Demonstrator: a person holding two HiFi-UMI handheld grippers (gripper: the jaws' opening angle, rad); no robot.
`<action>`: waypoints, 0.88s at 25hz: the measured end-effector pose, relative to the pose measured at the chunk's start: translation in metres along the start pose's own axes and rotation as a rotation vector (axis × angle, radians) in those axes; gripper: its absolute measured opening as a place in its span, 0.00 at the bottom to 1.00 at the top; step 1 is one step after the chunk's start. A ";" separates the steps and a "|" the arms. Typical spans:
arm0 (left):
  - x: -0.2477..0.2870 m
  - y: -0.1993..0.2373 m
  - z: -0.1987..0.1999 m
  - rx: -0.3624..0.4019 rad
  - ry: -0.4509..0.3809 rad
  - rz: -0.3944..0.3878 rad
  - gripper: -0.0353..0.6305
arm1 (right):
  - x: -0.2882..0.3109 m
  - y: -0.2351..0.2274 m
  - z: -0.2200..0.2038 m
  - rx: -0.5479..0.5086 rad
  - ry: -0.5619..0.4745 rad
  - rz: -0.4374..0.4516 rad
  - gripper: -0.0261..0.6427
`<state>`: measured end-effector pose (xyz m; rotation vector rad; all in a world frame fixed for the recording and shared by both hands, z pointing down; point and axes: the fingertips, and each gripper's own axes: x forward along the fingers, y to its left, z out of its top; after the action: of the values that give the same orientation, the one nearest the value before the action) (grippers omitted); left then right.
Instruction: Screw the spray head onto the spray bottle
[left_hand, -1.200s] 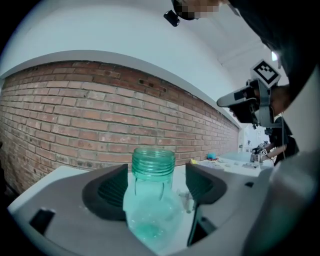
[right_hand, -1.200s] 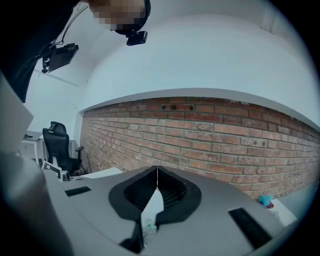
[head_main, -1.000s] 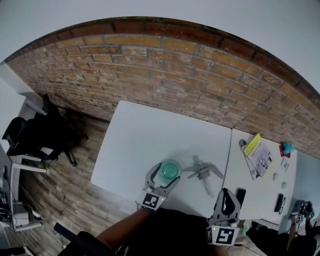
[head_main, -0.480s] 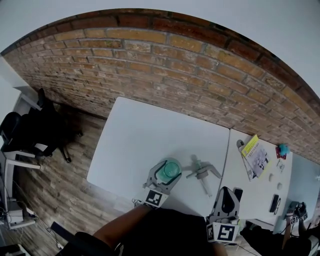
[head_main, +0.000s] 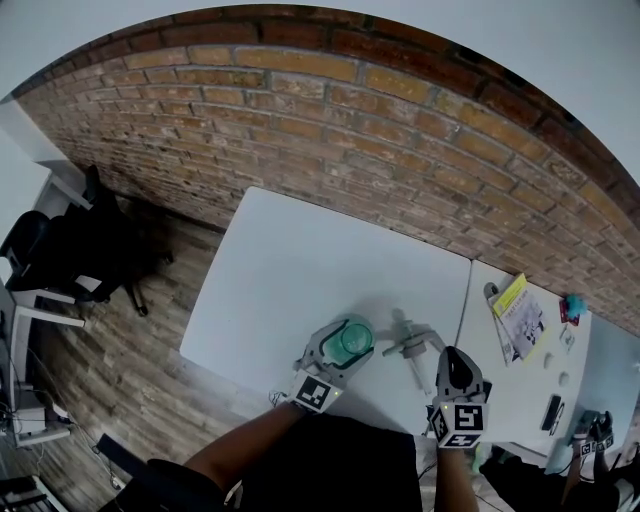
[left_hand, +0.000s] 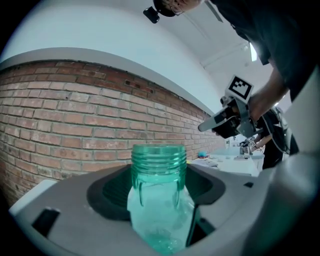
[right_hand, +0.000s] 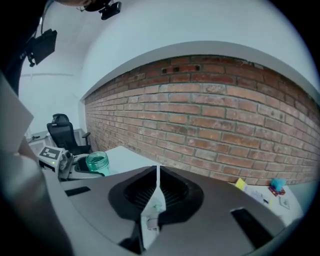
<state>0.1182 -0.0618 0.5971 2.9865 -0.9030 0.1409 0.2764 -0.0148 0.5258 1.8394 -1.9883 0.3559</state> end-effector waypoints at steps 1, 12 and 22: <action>-0.001 0.001 -0.001 0.001 0.004 0.003 0.54 | 0.009 0.003 -0.006 -0.006 0.013 0.034 0.06; -0.002 0.000 -0.004 -0.030 0.033 -0.012 0.54 | 0.092 0.012 -0.102 0.033 0.359 0.224 0.23; 0.001 0.000 -0.010 -0.018 0.064 -0.003 0.54 | 0.122 0.010 -0.151 0.022 0.599 0.315 0.24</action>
<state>0.1180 -0.0623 0.6075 2.9480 -0.8876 0.2259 0.2787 -0.0541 0.7161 1.2199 -1.8247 0.9038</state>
